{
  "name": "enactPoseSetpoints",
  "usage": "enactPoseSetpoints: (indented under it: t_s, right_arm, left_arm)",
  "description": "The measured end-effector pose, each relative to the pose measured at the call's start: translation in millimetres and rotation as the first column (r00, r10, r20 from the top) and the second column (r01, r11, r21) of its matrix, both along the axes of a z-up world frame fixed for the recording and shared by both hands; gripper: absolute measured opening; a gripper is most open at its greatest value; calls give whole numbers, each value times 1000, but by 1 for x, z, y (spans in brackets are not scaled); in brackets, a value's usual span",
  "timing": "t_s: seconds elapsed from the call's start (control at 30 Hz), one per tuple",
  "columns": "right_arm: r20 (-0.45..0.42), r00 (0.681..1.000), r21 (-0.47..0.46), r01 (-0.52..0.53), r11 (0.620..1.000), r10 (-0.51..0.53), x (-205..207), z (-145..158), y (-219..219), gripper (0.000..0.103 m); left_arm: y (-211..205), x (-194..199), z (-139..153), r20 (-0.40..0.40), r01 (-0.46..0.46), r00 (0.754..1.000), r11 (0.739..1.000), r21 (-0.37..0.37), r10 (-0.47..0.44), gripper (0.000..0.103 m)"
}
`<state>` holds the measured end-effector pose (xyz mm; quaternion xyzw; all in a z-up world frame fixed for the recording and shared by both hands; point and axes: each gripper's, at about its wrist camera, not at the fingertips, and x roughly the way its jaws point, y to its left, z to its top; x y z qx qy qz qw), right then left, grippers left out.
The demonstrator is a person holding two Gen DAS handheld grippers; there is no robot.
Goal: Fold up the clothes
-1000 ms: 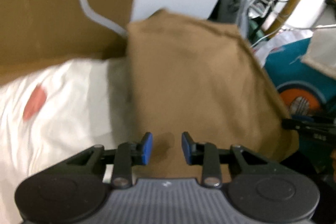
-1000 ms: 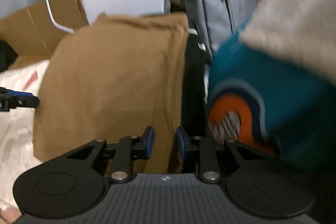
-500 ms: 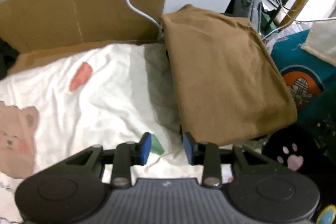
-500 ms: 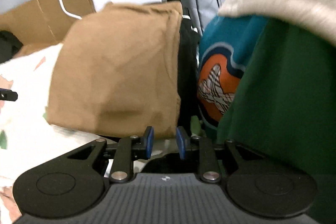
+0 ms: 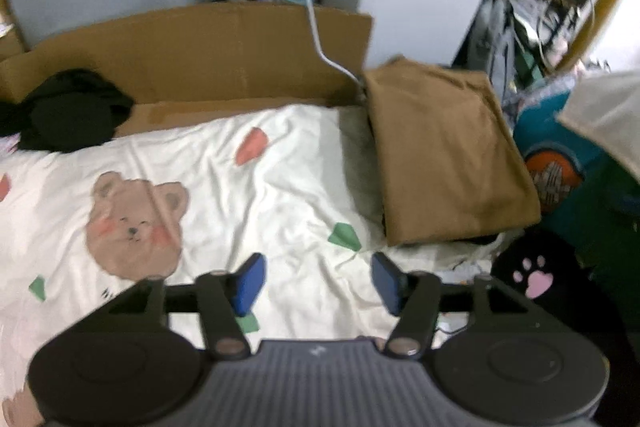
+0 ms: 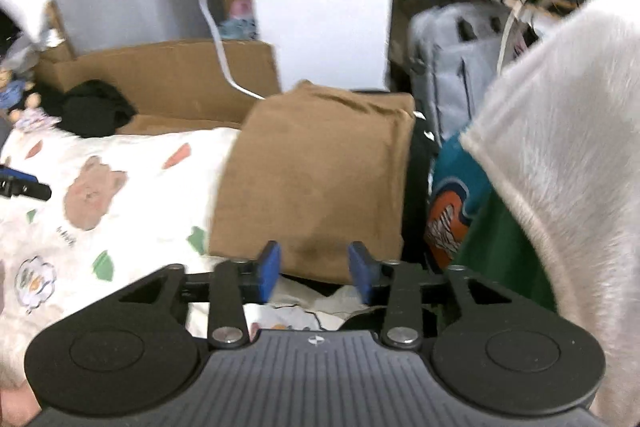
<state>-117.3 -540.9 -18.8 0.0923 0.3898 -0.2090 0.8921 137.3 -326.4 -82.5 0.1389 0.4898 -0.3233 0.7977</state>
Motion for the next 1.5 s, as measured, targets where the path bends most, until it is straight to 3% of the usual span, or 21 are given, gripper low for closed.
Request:
enactPoseSetpoints:
  t_s: [0.1,0.2,0.33,0.47,0.6,0.7,0.77,0.87,1.0,1.13,1.27,1.5]
  right_arm:
    - [57,997,7,-51,999,50,-11,20,11,90]
    - [108,993,70,-50,996,42,-19,32,8,101]
    - [128,991,74,-39,997,29,-19,42,9,103]
    - [144,989,94,-39,995,25,-18,50,16,103]
    - [152,988,90,-47,995,33,-21,64,34,103]
    - [161,986,85,-58,995,44,-26,76,50,103]
    - [161,986,93,-61,994,46,-29,83,59,103]
    - [144,987,86,-77,993,64,-29,89,74,103]
    - [115,990,54,-87,995,80,-33,87,90,103]
    - [80,996,53,-39,998,35,-45,79,100,103]
    - [49,999,29,-8,1000,7,-60,71,113,103]
    - [75,997,68,1,998,-6,-89,57,118,103]
  left_arm:
    - [10,-6,16,6,-35,999,999,-20,35,73]
    - [23,-17,39,28,-77,997,996,-54,78,86]
    - [35,-35,65,41,-104,993,991,-82,107,94]
    - [45,-55,96,102,-162,980,982,-97,172,103]
    - [54,-73,113,162,-183,968,981,-58,191,103]
    - [64,-81,118,138,-229,962,972,-51,234,103]
    - [77,-89,123,108,-238,963,967,-90,247,103]
    - [94,-99,123,139,-240,957,963,-125,256,103]
    - [108,-102,110,180,-233,952,967,-106,249,103]
    - [115,-100,91,121,-213,967,972,-102,225,103]
    - [112,-99,80,73,-247,964,965,-88,254,103]
    - [109,-141,75,149,-191,969,979,-68,199,103]
